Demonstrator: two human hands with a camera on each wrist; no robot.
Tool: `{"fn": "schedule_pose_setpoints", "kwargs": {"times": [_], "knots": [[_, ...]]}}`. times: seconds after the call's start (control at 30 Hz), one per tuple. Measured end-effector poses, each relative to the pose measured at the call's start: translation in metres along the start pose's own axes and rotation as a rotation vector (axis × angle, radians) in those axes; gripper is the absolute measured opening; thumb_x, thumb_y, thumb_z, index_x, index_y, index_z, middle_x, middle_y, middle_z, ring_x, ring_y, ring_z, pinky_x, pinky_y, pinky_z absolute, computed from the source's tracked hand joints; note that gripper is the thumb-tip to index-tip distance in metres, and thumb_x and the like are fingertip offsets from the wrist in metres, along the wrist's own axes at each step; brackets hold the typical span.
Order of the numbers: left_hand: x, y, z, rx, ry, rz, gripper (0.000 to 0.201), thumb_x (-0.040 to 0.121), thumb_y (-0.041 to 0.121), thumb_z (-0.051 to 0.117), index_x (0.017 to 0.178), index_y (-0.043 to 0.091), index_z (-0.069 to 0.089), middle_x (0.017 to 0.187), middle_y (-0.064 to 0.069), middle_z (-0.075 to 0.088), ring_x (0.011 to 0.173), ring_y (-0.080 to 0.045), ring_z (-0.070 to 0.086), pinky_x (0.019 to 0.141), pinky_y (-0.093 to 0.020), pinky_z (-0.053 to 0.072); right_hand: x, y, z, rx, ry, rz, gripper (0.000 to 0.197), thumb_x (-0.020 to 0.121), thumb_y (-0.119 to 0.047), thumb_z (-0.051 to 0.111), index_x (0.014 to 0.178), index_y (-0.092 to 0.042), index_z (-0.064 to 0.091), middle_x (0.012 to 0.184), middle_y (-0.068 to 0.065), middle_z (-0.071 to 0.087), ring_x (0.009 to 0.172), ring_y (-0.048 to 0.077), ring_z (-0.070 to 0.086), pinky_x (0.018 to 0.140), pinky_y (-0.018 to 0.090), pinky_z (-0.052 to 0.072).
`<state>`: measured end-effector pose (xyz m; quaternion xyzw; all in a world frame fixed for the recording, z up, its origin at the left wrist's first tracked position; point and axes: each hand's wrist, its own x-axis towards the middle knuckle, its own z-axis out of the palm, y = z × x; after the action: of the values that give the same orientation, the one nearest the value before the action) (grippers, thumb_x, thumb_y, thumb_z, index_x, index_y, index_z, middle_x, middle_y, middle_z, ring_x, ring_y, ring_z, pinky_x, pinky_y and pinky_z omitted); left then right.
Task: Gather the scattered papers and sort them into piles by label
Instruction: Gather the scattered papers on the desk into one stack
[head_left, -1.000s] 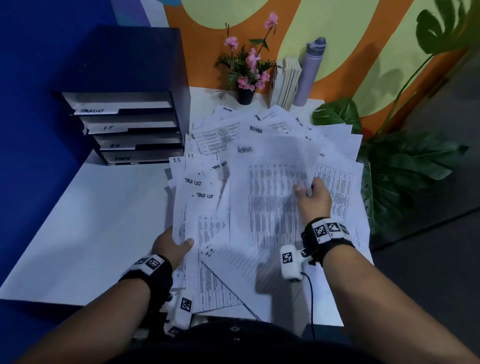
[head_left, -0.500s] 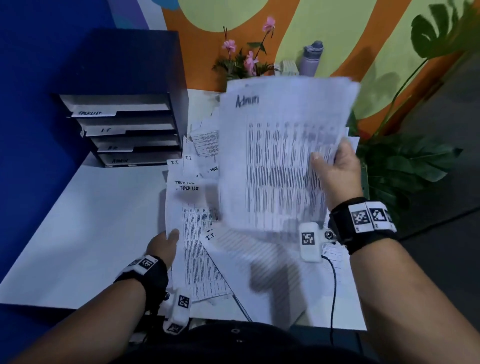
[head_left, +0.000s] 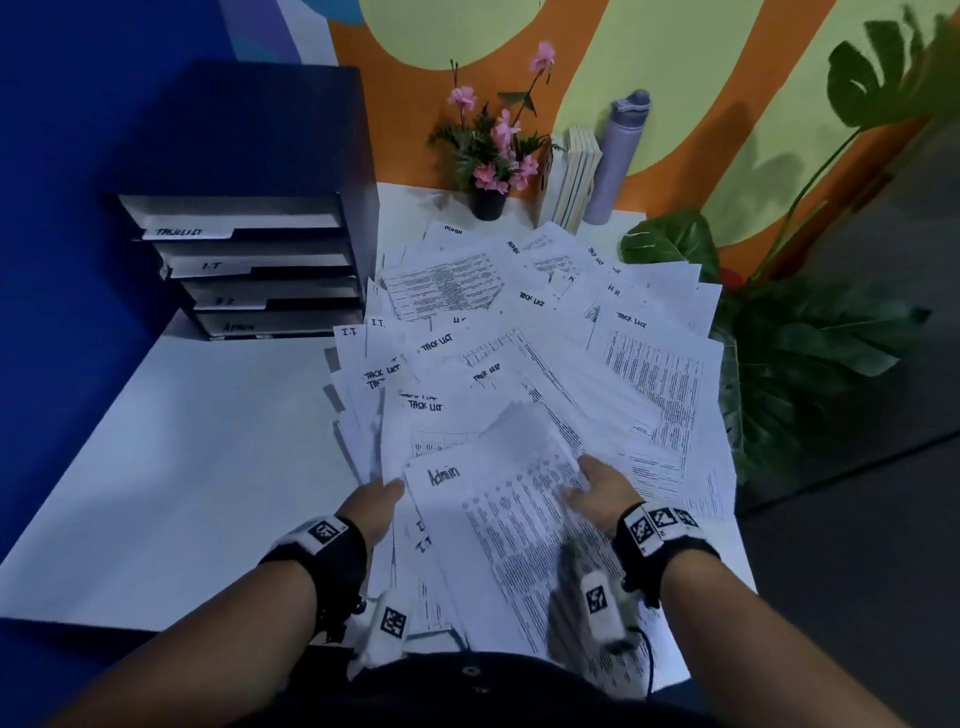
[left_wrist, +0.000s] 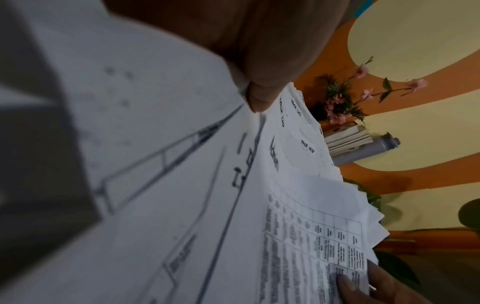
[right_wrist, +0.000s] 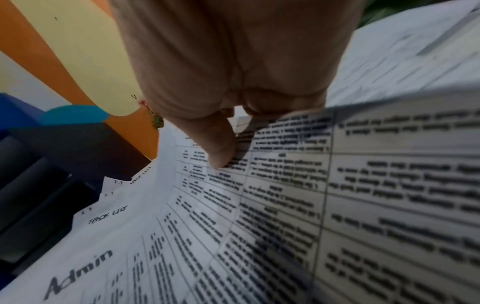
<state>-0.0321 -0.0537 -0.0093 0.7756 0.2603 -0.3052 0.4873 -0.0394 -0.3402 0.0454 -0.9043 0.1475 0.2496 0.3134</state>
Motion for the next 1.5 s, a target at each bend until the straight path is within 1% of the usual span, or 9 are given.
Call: {"fn": "schedule_pose_setpoints", "kwargs": {"times": [0.1,0.23,0.37,0.57,0.83,1.03,1.2,1.37,1.5], "knots": [[0.004,0.008,-0.004,-0.037,0.104,-0.015,0.037,0.103,0.027,0.038,0.118,-0.004,0.052,0.129,-0.029,0.048,0.125,-0.037,0.045,0.083,-0.03,0.03,0.006,-0.013,-0.012,0.156,0.087,-0.045,0.05,0.096,-0.02,0.057,0.141,-0.009,0.041,0.14,0.009,0.048,0.129,0.029,0.046,0.102,0.033,0.041],[0.015,0.014,-0.018,-0.106,0.157,-0.041,0.042,0.102,0.026,0.039,0.11,-0.011,0.056,0.138,-0.03,0.045,0.117,-0.032,0.049,0.094,-0.035,0.036,0.024,-0.034,-0.047,0.363,0.291,-0.096,0.019,0.096,-0.014,0.056,0.114,-0.013,0.052,0.11,0.01,0.06,0.097,0.032,0.061,0.063,0.024,0.05],[0.023,0.01,-0.01,-0.259,0.042,-0.058,0.036,0.087,0.035,0.059,0.096,0.0,0.055,0.103,-0.018,0.056,0.099,-0.031,0.055,0.095,-0.034,0.038,0.048,-0.043,-0.065,0.293,0.334,-0.031,0.043,0.098,-0.019,0.053,0.137,-0.003,0.045,0.137,0.016,0.051,0.12,0.035,0.053,0.094,0.039,0.045],[0.031,-0.003,0.015,-0.458,-0.103,-0.09,0.056,0.089,0.034,0.061,0.133,0.001,0.048,0.125,-0.018,0.061,0.111,-0.038,0.06,0.1,-0.054,0.045,0.075,-0.028,-0.048,-0.051,0.168,0.116,0.064,0.094,-0.036,0.057,0.148,-0.017,0.029,0.141,0.016,0.046,0.125,0.038,0.05,0.102,0.044,0.045],[0.03,0.005,0.018,-0.351,-0.066,-0.045,0.06,0.097,0.036,0.051,0.145,0.003,0.037,0.149,-0.014,0.039,0.135,-0.033,0.039,0.113,-0.047,0.031,0.058,-0.026,-0.005,0.13,0.074,-0.049,0.029,0.093,-0.031,0.059,0.113,-0.011,0.054,0.103,0.013,0.064,0.086,0.021,0.06,0.079,0.037,0.053],[0.014,0.024,0.028,-0.38,0.141,0.128,0.078,0.084,0.06,0.051,0.143,0.013,0.035,0.143,-0.017,0.04,0.133,-0.029,0.038,0.108,-0.038,0.03,0.049,-0.014,-0.007,0.454,0.083,-0.094,0.025,0.093,-0.024,0.063,0.115,-0.02,0.054,0.102,-0.003,0.061,0.097,0.019,0.057,0.082,0.031,0.046],[0.017,0.02,0.033,-0.465,0.217,0.083,0.107,0.084,0.032,0.073,0.153,0.015,-0.007,0.161,-0.004,0.004,0.146,-0.025,0.015,0.118,-0.042,0.019,0.036,-0.024,-0.02,0.604,0.016,-0.29,0.022,0.088,-0.018,0.069,0.105,-0.03,0.065,0.099,0.01,0.067,0.095,0.02,0.061,0.096,0.043,0.05],[0.02,0.026,0.013,-0.769,0.109,0.175,0.131,0.046,0.033,0.093,0.151,0.032,0.015,0.155,-0.001,0.028,0.138,-0.027,0.034,0.104,-0.043,0.027,0.019,-0.042,-0.056,0.696,0.039,-0.506,0.015,0.089,-0.01,0.068,0.103,-0.016,0.067,0.087,0.008,0.061,0.082,0.019,0.056,0.083,0.038,0.047],[0.008,0.053,-0.014,-0.801,-0.074,0.309,0.104,0.067,0.005,0.083,0.142,0.046,0.024,0.144,0.009,0.038,0.13,-0.023,0.037,0.104,-0.062,0.025,0.008,-0.048,-0.076,0.838,0.053,-0.599,0.029,0.086,-0.005,0.066,0.108,-0.024,0.069,0.104,-0.001,0.074,0.098,0.016,0.067,0.085,0.029,0.054]]}}
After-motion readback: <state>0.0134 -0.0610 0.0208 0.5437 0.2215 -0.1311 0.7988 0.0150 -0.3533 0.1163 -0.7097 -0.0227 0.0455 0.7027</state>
